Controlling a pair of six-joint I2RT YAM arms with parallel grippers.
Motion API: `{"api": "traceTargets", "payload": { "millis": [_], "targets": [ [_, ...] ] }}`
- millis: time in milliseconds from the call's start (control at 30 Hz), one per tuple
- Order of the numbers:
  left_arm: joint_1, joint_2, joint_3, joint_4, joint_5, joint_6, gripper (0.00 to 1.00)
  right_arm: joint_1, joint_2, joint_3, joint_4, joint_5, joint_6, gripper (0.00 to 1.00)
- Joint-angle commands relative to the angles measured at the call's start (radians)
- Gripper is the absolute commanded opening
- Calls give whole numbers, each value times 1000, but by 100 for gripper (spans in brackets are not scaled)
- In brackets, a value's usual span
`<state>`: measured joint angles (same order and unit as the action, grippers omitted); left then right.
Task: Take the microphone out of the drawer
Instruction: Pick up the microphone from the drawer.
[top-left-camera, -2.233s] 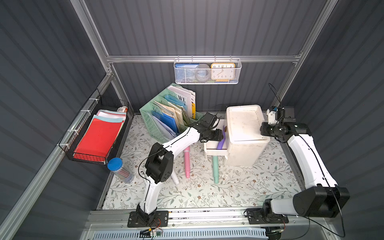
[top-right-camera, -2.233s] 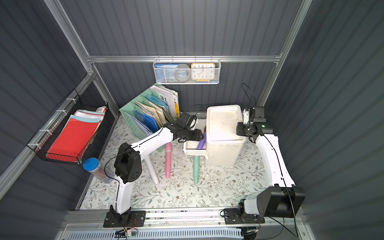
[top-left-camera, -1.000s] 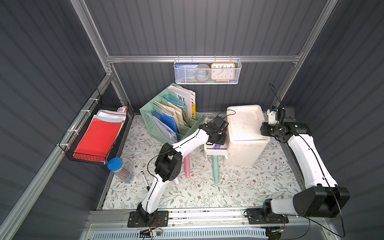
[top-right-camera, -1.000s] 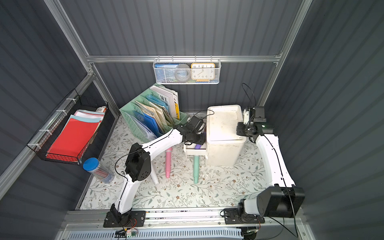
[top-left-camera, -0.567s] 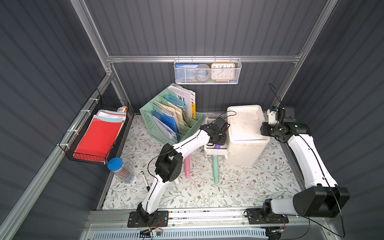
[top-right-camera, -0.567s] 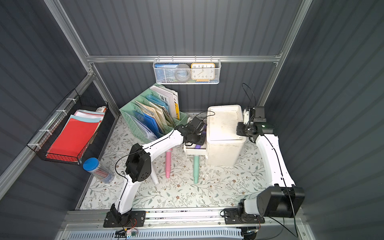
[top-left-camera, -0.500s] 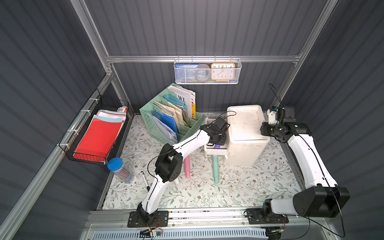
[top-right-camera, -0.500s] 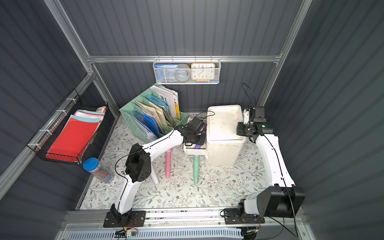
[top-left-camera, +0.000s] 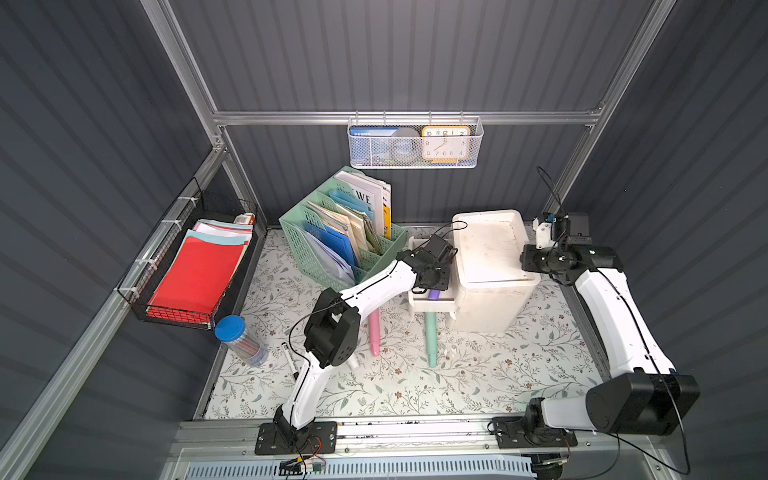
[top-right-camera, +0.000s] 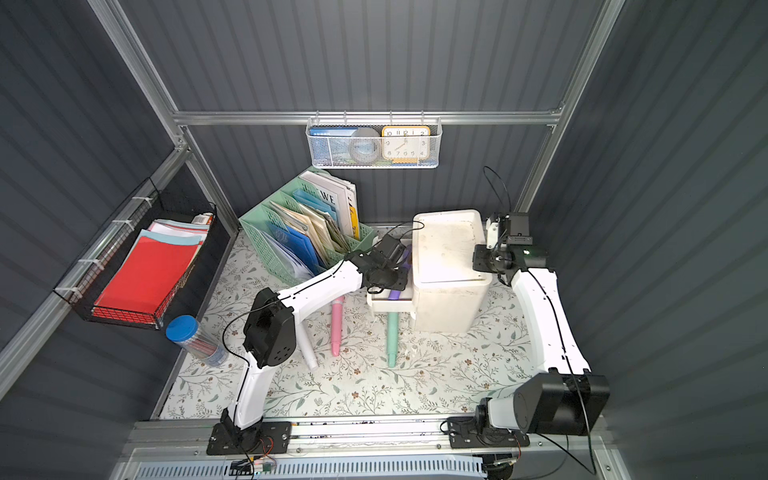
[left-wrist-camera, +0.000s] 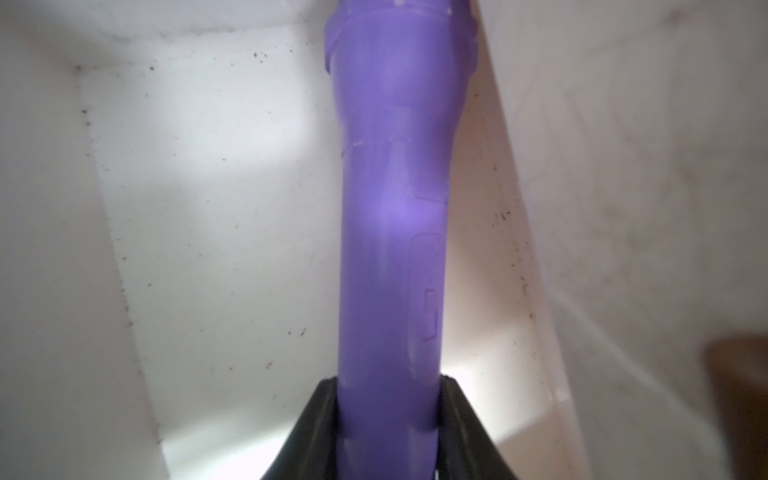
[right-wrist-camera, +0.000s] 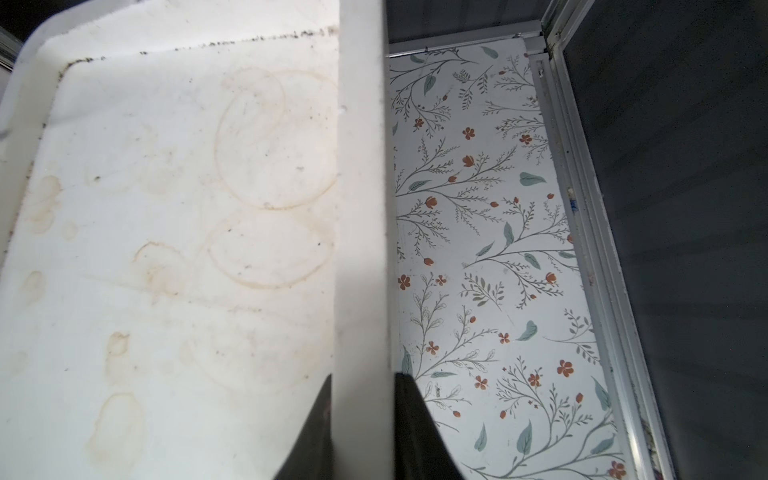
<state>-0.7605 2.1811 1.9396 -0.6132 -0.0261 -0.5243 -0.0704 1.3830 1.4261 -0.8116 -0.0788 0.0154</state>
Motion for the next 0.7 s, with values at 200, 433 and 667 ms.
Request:
{"api": "traceTargets", "payload": {
  "millis": [200, 433, 667],
  "targets": [
    [10, -105, -25, 65, -42, -120, 21, -3, 25, -58, -121, -97, 97, 1],
    [11, -133, -19, 69, -72, -126, 21, -3, 26, -60, -120, -98, 98, 1],
    [12, -158, -11, 71, -93, -119, 21, -3, 24, -60, -118, -99, 99, 1]
  ]
}}
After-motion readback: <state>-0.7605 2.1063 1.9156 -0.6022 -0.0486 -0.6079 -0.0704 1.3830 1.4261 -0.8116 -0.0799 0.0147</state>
